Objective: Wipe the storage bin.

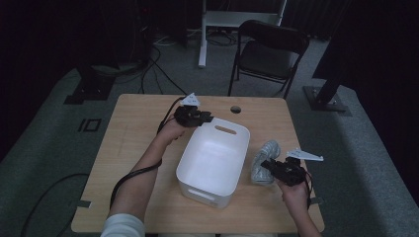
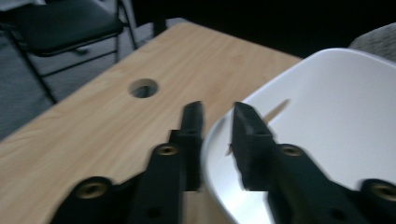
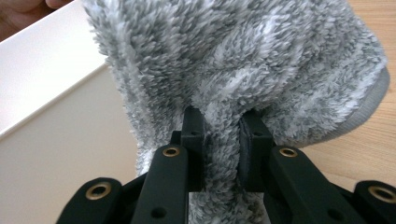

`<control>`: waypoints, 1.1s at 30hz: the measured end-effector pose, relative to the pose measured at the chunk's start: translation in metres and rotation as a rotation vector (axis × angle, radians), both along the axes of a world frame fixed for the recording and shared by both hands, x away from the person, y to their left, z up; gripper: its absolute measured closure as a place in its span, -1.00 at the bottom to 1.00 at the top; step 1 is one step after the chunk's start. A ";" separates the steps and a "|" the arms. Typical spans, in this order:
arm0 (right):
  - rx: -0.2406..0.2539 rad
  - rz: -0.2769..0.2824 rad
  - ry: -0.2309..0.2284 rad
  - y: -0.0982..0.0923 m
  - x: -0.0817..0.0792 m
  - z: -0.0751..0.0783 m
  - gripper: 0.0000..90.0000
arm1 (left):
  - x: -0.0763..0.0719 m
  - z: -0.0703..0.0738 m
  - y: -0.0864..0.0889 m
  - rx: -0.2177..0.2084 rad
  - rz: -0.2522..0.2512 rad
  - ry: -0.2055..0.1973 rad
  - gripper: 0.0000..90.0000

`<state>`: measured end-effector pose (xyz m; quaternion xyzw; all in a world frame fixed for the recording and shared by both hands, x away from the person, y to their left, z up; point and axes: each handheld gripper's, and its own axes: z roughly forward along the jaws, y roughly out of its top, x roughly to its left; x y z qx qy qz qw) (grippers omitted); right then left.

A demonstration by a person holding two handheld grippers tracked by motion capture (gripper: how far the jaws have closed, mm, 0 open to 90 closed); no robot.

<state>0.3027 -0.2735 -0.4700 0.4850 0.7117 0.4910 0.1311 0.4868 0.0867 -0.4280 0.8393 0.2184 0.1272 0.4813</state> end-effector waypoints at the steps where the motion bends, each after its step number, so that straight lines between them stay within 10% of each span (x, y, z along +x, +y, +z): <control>1: 0.003 -0.001 0.002 0.000 0.000 0.000 0.68 | 0.000 0.000 0.000 0.002 -0.002 -0.001 0.71; 18: 0.007 -0.008 0.001 -0.002 0.000 0.001 0.68 | -0.018 -0.003 0.018 0.004 0.028 -0.012 0.89; 25: 0.006 -0.007 0.001 -0.001 -0.001 0.002 0.68 | -0.014 -0.003 0.017 -0.015 0.021 -0.015 0.46; 33: 0.007 -0.008 0.004 -0.003 0.000 0.000 0.68 | -0.010 -0.004 0.007 0.001 -0.014 -0.002 0.64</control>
